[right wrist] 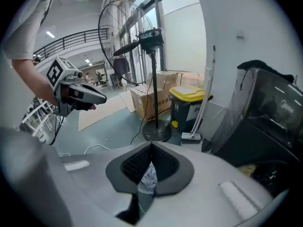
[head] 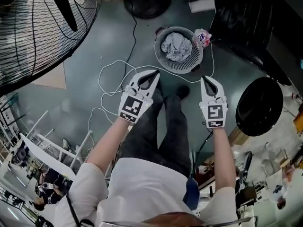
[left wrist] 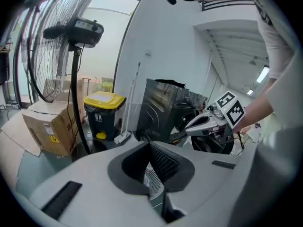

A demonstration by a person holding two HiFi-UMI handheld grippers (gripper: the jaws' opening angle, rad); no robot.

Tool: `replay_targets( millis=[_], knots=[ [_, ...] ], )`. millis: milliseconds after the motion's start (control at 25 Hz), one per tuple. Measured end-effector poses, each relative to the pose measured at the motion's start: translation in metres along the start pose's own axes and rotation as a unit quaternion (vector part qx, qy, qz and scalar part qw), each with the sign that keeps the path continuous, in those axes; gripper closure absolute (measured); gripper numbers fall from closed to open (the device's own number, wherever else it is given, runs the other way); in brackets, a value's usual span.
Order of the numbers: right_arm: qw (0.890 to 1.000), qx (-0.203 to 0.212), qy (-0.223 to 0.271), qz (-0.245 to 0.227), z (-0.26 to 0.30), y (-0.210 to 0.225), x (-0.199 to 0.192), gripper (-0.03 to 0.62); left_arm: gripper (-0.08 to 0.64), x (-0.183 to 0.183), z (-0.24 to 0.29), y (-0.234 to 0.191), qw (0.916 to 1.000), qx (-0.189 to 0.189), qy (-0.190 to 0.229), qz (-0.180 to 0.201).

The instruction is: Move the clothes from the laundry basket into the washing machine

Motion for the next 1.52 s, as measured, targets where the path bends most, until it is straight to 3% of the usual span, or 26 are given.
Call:
replay_targets(
  millis=[320,560,840,1120,1520],
  knots=[
    [0.997,0.056,-0.022,-0.048,0.093,0.009,-0.060,0.581,0.554,-0.077,0.057,-0.023,0.9993,0.029,-0.010,-0.022],
    [0.995,0.073,-0.036,-0.062,0.158,0.009,-0.117,0.581,0.555,-0.132,0.099,-0.037,0.9992,0.037,-0.013,-0.007],
    [0.985,0.106,-0.069,-0.121,0.231,0.006,-0.168,0.563,0.555,-0.184,0.142,-0.060,0.9985,0.050,-0.021,-0.008],
    [0.979,0.118,-0.117,-0.114,0.296,0.009,-0.214,0.534,0.555,-0.229,0.166,-0.081,0.9976,0.058,-0.035,-0.016],
    [0.970,0.121,-0.166,-0.131,0.359,0.023,-0.275,0.409,0.555,-0.263,0.186,-0.106,0.9984,0.047,-0.031,0.007]
  ],
)
Point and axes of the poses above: the fingertips, and each gripper's own axes: z forward along the fingers, y to its right, x out of its top, the point moved 2 cm from there along -z, backward along the fingers, and after that the axes turned 1 degree about x, right-handed, at the moved point
